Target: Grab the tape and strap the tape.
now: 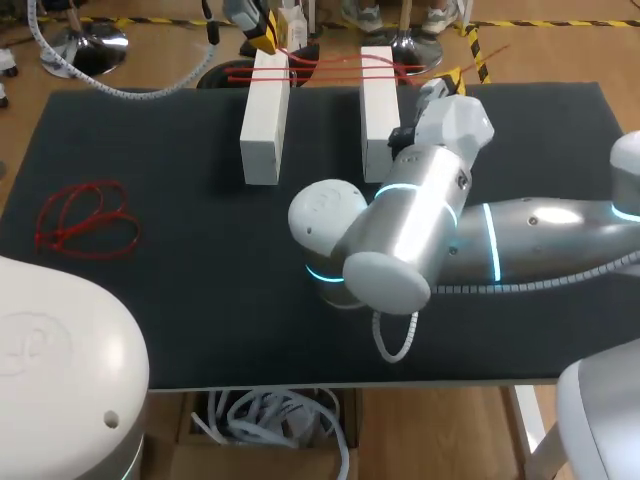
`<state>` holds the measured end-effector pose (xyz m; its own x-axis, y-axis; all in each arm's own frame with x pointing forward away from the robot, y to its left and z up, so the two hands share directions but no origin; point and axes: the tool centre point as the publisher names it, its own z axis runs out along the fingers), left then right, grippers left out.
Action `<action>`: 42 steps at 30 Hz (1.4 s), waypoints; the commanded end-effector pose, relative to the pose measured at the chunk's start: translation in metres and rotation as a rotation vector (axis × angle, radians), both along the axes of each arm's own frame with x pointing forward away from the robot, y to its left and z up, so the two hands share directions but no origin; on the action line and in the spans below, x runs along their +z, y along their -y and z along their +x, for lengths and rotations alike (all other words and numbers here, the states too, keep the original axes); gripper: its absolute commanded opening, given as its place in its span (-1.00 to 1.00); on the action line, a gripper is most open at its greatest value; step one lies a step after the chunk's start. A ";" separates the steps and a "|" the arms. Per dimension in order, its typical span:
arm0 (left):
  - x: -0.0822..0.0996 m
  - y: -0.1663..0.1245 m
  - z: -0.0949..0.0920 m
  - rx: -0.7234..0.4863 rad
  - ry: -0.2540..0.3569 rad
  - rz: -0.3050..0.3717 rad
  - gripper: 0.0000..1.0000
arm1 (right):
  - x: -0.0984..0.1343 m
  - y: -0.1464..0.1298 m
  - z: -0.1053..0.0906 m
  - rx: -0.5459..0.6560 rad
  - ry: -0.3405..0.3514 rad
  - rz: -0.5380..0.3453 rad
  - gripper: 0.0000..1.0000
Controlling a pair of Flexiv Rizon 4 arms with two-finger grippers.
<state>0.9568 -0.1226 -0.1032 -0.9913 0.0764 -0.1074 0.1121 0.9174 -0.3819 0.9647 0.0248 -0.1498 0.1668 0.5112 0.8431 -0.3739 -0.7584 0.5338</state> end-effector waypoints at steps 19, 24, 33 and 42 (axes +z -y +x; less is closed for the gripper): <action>0.001 0.000 0.000 0.001 -0.002 0.005 -1.00 | 0.026 0.024 -0.011 -0.028 -0.006 -0.061 -1.00; 0.001 0.000 0.000 0.001 -0.002 0.005 -1.00 | 0.029 0.017 -0.011 -0.025 0.015 -0.062 -1.00; 0.001 0.000 0.000 0.001 -0.002 0.005 -1.00 | 0.028 -0.022 -0.006 0.108 0.036 -0.091 -1.00; 0.001 0.000 0.000 0.001 -0.002 0.005 -1.00 | 0.029 -0.045 -0.010 0.167 0.005 0.040 -1.00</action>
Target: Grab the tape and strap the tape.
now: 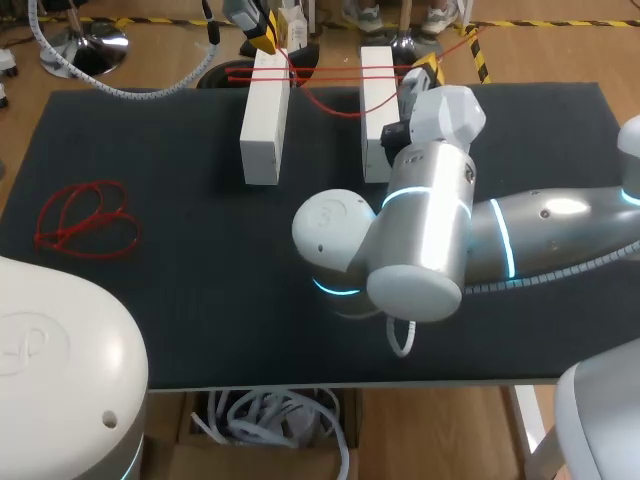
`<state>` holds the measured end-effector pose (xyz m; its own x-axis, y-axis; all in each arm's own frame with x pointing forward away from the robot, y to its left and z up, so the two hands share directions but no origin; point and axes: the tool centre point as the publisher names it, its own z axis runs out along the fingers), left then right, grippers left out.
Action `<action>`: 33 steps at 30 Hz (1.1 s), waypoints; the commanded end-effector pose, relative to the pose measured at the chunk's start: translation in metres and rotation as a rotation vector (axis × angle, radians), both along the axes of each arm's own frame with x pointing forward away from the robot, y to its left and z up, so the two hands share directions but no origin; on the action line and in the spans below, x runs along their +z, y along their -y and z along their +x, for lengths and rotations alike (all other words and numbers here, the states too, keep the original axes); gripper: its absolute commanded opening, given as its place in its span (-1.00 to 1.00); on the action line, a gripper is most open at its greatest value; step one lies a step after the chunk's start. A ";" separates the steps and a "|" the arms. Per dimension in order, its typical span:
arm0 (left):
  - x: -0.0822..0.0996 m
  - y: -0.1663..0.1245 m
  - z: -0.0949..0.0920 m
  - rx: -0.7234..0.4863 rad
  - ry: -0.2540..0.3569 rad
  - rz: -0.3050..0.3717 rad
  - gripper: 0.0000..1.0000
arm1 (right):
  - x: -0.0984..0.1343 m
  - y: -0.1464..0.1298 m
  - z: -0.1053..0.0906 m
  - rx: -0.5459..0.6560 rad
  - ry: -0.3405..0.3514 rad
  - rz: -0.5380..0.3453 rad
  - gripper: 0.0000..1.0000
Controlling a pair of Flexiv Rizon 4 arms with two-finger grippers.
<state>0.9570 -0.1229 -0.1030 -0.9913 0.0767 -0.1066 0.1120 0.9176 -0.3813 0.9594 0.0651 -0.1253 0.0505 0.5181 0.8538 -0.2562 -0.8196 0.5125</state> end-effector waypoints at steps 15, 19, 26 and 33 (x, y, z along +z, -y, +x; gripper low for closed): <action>0.001 0.000 0.000 0.001 -0.001 0.004 -1.00 | 0.008 -0.013 -0.014 0.073 -0.077 0.113 -1.00; 0.001 0.000 0.000 0.001 -0.001 0.004 -1.00 | 0.008 -0.013 -0.014 0.073 -0.077 0.113 -1.00; 0.001 0.000 0.000 0.001 -0.001 0.004 -1.00 | 0.003 -0.021 -0.013 0.024 -0.108 -0.007 -1.00; 0.001 0.000 0.000 0.001 -0.001 0.004 -1.00 | 0.008 -0.035 -0.011 -0.001 -0.229 -0.513 -1.00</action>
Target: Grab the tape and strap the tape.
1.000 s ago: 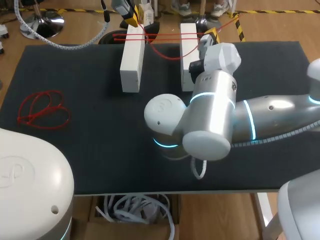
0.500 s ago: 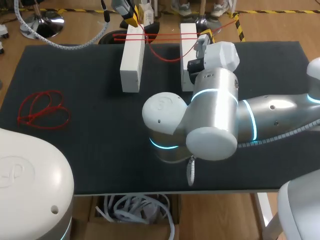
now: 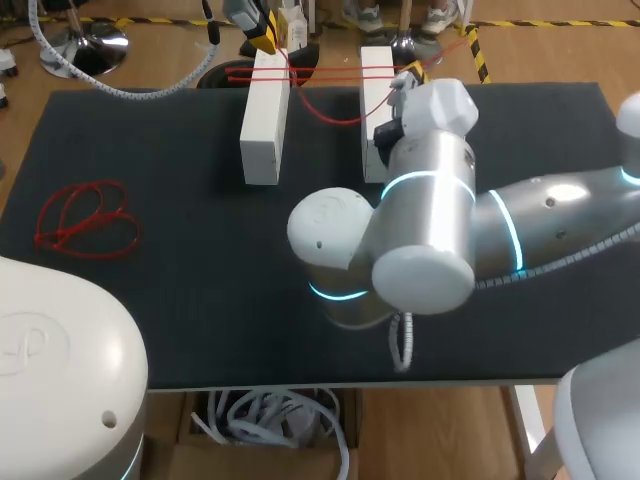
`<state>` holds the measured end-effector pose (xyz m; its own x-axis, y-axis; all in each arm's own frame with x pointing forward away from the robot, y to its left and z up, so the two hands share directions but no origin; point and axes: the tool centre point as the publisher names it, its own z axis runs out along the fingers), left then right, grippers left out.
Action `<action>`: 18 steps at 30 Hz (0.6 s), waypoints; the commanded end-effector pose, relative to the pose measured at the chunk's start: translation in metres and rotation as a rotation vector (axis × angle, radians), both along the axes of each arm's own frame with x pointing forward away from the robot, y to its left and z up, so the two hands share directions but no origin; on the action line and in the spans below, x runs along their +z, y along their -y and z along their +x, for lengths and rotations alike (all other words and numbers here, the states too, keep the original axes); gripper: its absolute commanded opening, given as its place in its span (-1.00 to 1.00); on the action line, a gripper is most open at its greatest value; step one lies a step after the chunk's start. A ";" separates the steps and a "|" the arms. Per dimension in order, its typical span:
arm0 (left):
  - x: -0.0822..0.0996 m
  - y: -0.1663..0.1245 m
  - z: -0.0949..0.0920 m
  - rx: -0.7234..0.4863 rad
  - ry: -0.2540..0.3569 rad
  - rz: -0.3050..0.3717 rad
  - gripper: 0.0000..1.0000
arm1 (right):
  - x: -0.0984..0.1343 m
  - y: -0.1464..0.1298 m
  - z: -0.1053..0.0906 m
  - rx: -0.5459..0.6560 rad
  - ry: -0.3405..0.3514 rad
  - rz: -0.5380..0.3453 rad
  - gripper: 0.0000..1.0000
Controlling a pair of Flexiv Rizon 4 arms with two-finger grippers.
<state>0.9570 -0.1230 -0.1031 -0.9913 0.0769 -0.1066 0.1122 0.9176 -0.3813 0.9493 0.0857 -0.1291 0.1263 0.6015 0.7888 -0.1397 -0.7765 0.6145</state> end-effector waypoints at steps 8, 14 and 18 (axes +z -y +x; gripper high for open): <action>0.001 0.000 0.000 0.001 -0.001 0.004 -1.00 | 0.031 -0.010 -0.003 -0.050 0.057 -0.819 -1.00; 0.001 0.000 0.000 0.001 -0.001 0.004 -1.00 | 0.031 -0.010 -0.003 -0.050 0.057 -0.819 -1.00; 0.001 0.000 0.000 0.001 -0.001 0.004 -1.00 | 0.031 -0.010 -0.003 -0.050 0.057 -0.819 -1.00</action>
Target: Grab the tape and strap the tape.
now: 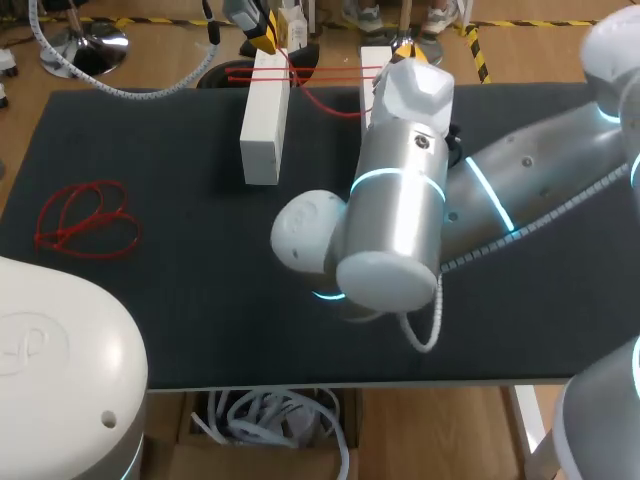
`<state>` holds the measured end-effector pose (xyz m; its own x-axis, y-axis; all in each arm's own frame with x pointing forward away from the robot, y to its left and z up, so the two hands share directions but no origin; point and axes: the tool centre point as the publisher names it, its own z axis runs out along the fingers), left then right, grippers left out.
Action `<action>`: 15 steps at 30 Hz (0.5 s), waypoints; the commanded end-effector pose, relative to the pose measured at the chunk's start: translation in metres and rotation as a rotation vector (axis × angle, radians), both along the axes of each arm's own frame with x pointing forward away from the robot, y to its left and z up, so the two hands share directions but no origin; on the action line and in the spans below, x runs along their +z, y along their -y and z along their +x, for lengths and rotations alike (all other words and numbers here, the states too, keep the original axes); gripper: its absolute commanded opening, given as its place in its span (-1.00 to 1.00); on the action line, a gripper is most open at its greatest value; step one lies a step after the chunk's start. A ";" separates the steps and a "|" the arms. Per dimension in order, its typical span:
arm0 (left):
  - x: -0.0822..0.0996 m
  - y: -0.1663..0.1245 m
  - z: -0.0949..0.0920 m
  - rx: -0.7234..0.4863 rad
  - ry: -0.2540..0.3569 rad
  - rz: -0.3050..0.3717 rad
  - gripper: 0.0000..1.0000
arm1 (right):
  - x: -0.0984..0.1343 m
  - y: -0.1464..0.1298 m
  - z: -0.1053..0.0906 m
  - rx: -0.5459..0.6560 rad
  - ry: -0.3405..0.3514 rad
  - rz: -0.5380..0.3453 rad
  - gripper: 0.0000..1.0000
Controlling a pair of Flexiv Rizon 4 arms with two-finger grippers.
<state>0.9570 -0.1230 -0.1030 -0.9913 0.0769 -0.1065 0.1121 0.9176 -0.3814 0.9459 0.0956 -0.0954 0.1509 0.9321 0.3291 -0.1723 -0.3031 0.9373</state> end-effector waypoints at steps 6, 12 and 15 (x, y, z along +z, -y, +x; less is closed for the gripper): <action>0.001 0.000 0.000 0.001 -0.001 0.004 -1.00 | -0.002 -0.001 0.001 0.001 0.040 -0.235 -1.00; 0.001 0.000 0.000 0.001 -0.001 0.004 -1.00 | -0.002 -0.003 0.002 -0.001 0.010 -0.218 -1.00; 0.001 0.000 0.000 0.001 -0.001 0.004 -1.00 | 0.002 -0.004 0.006 -0.031 -0.103 -0.223 -1.00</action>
<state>0.9570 -0.1229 -0.1031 -0.9913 0.0769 -0.1066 0.1122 0.9175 -0.3816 0.9519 0.0932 -0.1094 0.1626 0.9818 0.0982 -0.1662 -0.0709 0.9835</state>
